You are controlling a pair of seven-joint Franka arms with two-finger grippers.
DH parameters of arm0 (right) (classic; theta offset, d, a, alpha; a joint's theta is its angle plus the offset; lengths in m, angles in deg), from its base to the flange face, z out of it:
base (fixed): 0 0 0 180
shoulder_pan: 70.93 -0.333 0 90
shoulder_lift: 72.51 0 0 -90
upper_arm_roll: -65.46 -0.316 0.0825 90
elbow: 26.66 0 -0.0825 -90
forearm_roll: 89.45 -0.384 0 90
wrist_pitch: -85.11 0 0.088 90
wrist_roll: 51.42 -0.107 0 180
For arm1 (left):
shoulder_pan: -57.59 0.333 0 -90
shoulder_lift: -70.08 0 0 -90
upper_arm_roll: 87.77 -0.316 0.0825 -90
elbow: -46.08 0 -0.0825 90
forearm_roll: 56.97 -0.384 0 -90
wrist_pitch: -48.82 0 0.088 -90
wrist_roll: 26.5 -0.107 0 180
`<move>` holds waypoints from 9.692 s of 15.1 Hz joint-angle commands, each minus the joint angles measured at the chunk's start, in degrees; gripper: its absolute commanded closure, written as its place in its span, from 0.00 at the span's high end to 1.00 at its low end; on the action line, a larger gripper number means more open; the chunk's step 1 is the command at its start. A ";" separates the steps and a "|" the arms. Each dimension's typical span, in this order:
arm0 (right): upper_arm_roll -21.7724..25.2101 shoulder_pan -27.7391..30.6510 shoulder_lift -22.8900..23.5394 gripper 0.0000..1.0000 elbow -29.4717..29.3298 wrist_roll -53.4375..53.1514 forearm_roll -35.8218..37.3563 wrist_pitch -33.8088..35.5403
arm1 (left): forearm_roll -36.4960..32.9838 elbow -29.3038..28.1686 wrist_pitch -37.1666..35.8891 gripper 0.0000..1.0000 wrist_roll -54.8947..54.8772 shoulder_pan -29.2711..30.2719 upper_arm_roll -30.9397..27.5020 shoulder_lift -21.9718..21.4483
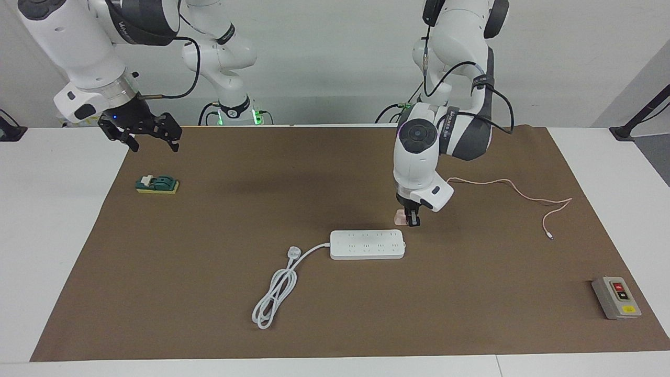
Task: Plug charger into power strip
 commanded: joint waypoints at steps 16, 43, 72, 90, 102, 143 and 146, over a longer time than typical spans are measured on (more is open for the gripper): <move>-0.39 0.59 -0.44 1.00 -0.01 0.93 0.83 1.16 | -1.39 -7.17 7.94 0.00 3.53 -1.10 -0.92 -0.67; -0.39 0.67 -0.44 1.00 -0.01 0.93 0.83 1.16 | -2.71 -10.25 11.63 0.00 3.79 -1.54 -0.92 -1.56; -0.39 0.67 -0.44 1.00 -0.01 0.93 0.83 1.16 | -3.06 -12.97 15.50 0.00 3.44 -2.33 -0.92 -1.12; -0.39 0.67 -0.44 1.00 -0.01 0.93 0.83 1.16 | -3.94 -16.93 19.90 0.00 4.40 -5.06 -1.01 0.90; -0.39 0.67 -0.44 1.00 -0.01 0.93 0.83 1.16 | -6.22 -14.38 19.28 0.00 3.79 -4.71 -1.01 3.19; -0.39 0.67 -0.44 1.00 -0.01 0.93 0.83 1.16 | 8.72 -8.05 -17.63 1.00 -105.90 25.27 -1.54 -32.93; -0.39 0.67 -0.44 1.00 -0.01 0.93 0.83 1.16 | 8.72 -9.11 -17.81 1.00 -104.94 24.74 -1.10 -33.55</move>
